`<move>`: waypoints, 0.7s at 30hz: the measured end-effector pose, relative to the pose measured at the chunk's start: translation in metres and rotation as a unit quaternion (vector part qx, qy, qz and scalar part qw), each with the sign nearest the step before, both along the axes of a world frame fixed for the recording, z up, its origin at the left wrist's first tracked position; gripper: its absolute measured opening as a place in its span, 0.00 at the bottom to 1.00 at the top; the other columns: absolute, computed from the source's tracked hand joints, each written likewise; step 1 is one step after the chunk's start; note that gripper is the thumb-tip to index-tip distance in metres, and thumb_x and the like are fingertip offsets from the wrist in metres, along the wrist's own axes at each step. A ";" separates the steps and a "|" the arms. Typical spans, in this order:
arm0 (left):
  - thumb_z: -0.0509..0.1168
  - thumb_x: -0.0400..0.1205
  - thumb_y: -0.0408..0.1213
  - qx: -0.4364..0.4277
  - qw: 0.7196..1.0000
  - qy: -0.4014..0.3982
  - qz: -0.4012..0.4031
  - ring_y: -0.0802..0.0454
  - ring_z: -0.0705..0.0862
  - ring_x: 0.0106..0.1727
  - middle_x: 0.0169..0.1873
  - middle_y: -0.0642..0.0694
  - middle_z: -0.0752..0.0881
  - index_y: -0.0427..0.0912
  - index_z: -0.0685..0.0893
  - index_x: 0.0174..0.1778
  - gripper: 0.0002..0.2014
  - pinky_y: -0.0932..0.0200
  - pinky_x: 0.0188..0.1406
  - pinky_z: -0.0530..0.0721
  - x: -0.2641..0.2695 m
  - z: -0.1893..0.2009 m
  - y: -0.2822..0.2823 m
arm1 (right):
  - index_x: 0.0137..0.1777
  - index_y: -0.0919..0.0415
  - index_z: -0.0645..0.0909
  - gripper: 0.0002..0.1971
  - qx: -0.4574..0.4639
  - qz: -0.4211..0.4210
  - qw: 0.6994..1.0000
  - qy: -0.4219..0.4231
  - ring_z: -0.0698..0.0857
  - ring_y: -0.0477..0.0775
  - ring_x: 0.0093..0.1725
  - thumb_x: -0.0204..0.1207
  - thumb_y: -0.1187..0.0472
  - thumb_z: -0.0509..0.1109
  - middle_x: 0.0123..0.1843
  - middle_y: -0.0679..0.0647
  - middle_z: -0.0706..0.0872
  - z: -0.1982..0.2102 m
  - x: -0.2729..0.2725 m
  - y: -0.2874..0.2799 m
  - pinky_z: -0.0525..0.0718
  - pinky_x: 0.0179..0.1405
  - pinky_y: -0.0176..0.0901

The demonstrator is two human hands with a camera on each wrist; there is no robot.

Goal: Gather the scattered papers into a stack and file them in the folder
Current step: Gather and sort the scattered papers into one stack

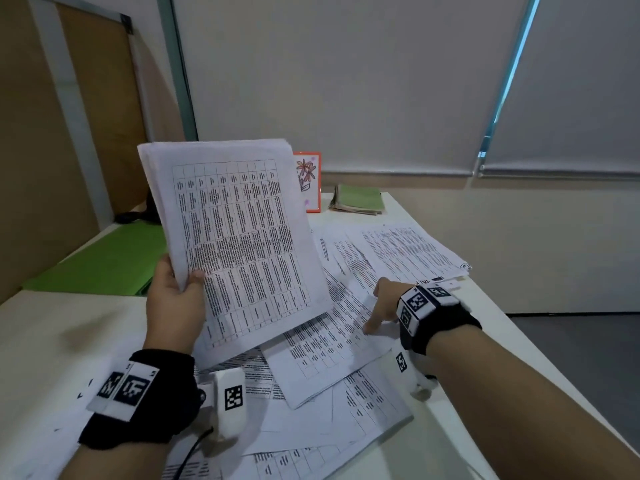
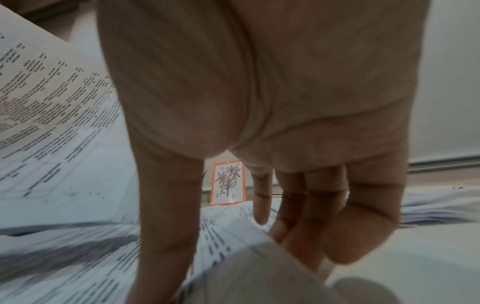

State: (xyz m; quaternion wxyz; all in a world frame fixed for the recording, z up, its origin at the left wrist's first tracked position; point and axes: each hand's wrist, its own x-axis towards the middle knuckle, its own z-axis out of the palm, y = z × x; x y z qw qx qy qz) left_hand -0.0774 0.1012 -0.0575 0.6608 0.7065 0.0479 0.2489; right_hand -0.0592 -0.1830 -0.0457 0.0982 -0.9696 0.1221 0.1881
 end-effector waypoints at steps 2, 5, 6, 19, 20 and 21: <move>0.59 0.84 0.32 0.006 1.000 -0.001 -0.001 0.45 0.81 0.50 0.47 0.47 0.82 0.51 0.73 0.58 0.11 0.51 0.54 0.78 -0.002 0.000 -0.001 | 0.61 0.63 0.78 0.38 -0.018 0.009 1.000 -0.002 0.87 0.60 0.53 0.56 0.41 0.80 0.52 0.55 0.88 -0.003 -0.002 -0.001 0.84 0.54 0.51; 0.58 0.84 0.32 0.020 1.000 -0.006 -0.001 0.45 0.79 0.47 0.47 0.45 0.81 0.49 0.72 0.55 0.08 0.54 0.49 0.75 -0.007 0.003 -0.004 | 0.67 0.65 0.77 0.27 -0.001 0.020 1.000 -0.015 0.85 0.58 0.59 0.73 0.49 0.73 0.58 0.57 0.85 -0.001 -0.007 0.000 0.82 0.49 0.45; 0.58 0.84 0.31 0.023 1.000 -0.006 0.002 0.46 0.79 0.47 0.48 0.45 0.81 0.49 0.72 0.55 0.08 0.55 0.48 0.74 -0.009 0.004 -0.006 | 0.70 0.65 0.75 0.27 0.015 0.019 0.999 -0.034 0.82 0.58 0.64 0.75 0.51 0.71 0.64 0.58 0.83 0.001 -0.009 0.000 0.81 0.55 0.46; 0.57 0.84 0.33 0.029 0.997 0.001 0.071 0.43 0.78 0.47 0.50 0.45 0.81 0.45 0.74 0.64 0.13 0.53 0.48 0.73 -0.023 0.010 0.001 | 0.61 0.65 0.77 0.11 0.369 -0.174 0.795 -0.449 0.78 0.57 0.49 0.82 0.62 0.61 0.49 0.56 0.80 0.010 -0.038 -0.050 0.76 0.54 0.48; 0.57 0.84 0.33 0.028 0.997 0.002 0.078 0.43 0.78 0.46 0.49 0.45 0.80 0.45 0.74 0.63 0.12 0.53 0.47 0.73 -0.024 0.011 0.002 | 0.60 0.64 0.77 0.10 0.387 -0.177 0.776 -0.466 0.78 0.57 0.48 0.82 0.62 0.62 0.48 0.56 0.81 0.011 -0.040 -0.053 0.77 0.54 0.49; 0.57 0.84 0.33 0.029 0.996 0.002 0.082 0.43 0.78 0.45 0.48 0.45 0.80 0.45 0.74 0.61 0.10 0.53 0.46 0.73 -0.025 0.012 0.002 | 0.58 0.63 0.77 0.08 0.401 -0.179 0.760 -0.480 0.79 0.57 0.47 0.82 0.61 0.62 0.47 0.56 0.81 0.012 -0.042 -0.054 0.78 0.53 0.51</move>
